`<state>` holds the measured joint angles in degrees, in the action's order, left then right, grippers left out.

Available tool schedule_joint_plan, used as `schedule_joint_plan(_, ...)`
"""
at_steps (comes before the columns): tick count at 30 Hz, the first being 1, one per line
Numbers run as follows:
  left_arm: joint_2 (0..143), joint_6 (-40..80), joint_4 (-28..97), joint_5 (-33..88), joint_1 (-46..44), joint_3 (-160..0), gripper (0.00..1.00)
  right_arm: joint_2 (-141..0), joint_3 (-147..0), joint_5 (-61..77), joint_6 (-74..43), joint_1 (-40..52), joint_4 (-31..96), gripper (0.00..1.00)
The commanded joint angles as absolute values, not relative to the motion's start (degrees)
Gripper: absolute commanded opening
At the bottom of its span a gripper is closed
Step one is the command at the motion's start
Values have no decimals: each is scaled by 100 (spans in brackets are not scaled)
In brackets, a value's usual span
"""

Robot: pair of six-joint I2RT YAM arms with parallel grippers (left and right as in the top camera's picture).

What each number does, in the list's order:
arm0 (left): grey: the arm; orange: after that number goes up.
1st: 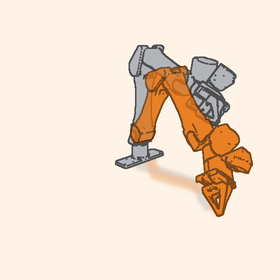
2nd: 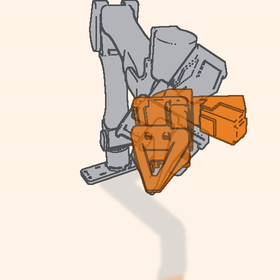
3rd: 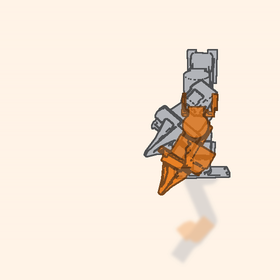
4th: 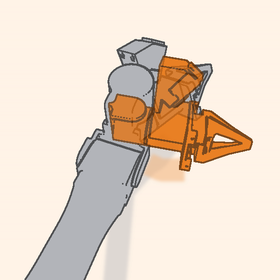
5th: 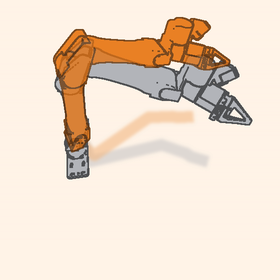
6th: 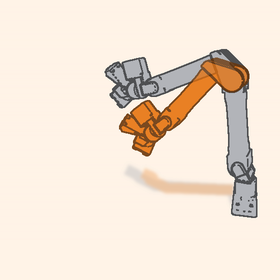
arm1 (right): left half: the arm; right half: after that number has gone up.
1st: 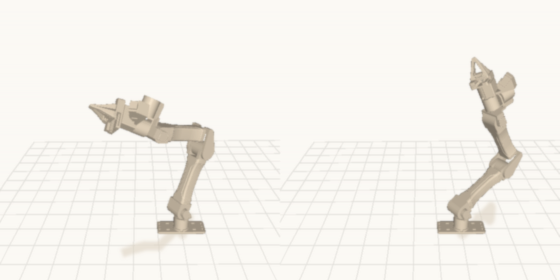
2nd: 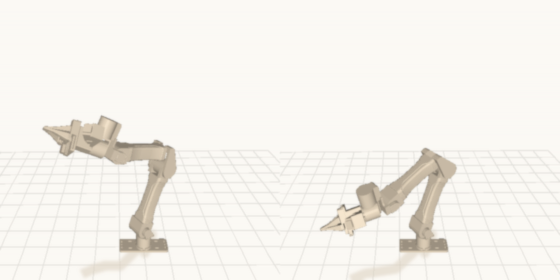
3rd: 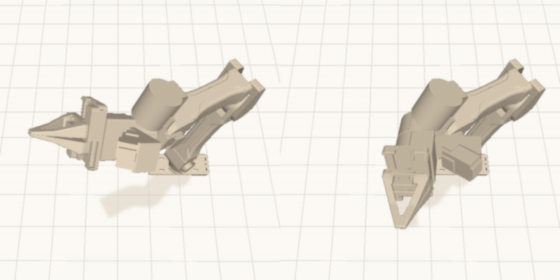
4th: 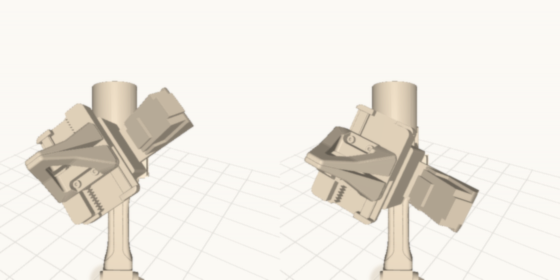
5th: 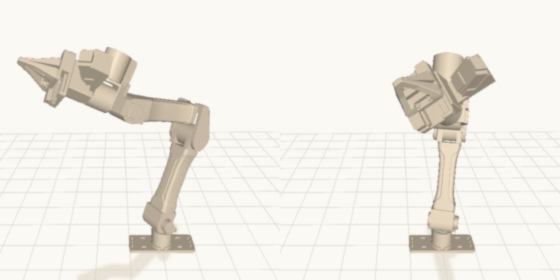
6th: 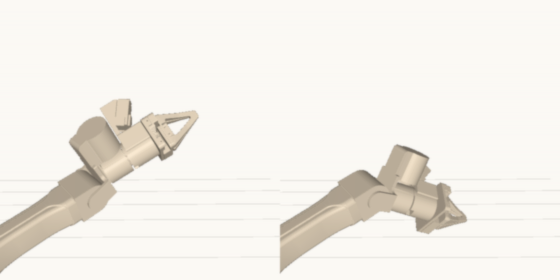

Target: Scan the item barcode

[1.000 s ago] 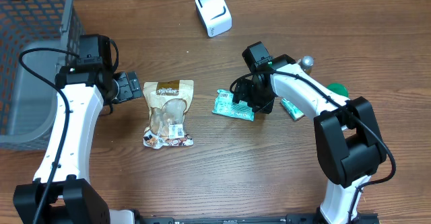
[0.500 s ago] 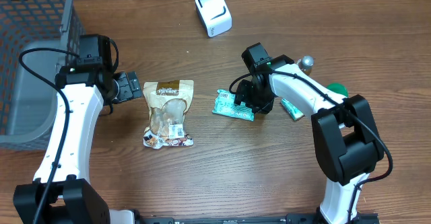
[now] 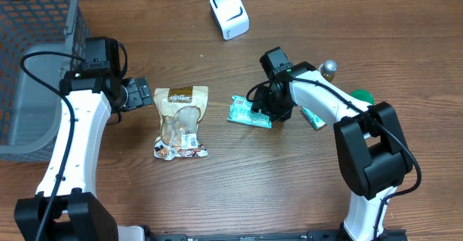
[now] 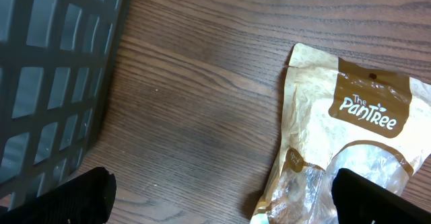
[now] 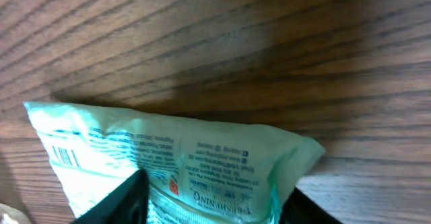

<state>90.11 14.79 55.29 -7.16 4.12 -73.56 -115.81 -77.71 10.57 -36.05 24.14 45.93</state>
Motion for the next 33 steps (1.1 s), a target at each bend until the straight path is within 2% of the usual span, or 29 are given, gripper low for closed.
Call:
schedule_joint_plan(1,8971,1415,5524,-790,410,-7435,99,-11651,-7540,996,-3594,2447,4569,49)
schedule_joint_plan(24,8971,1415,5524,-790,410,-7435,100,-11649,-7540,1015,-3544,2447,4589,52)
schedule_joint_plan(30,8971,1415,5524,-790,410,-7435,99,-11430,-7588,1214,-3284,2425,4617,61)
schedule_joint_plan(33,8971,1415,5524,-790,410,-7435,100,-11334,-7588,1208,-3269,2425,4633,61)
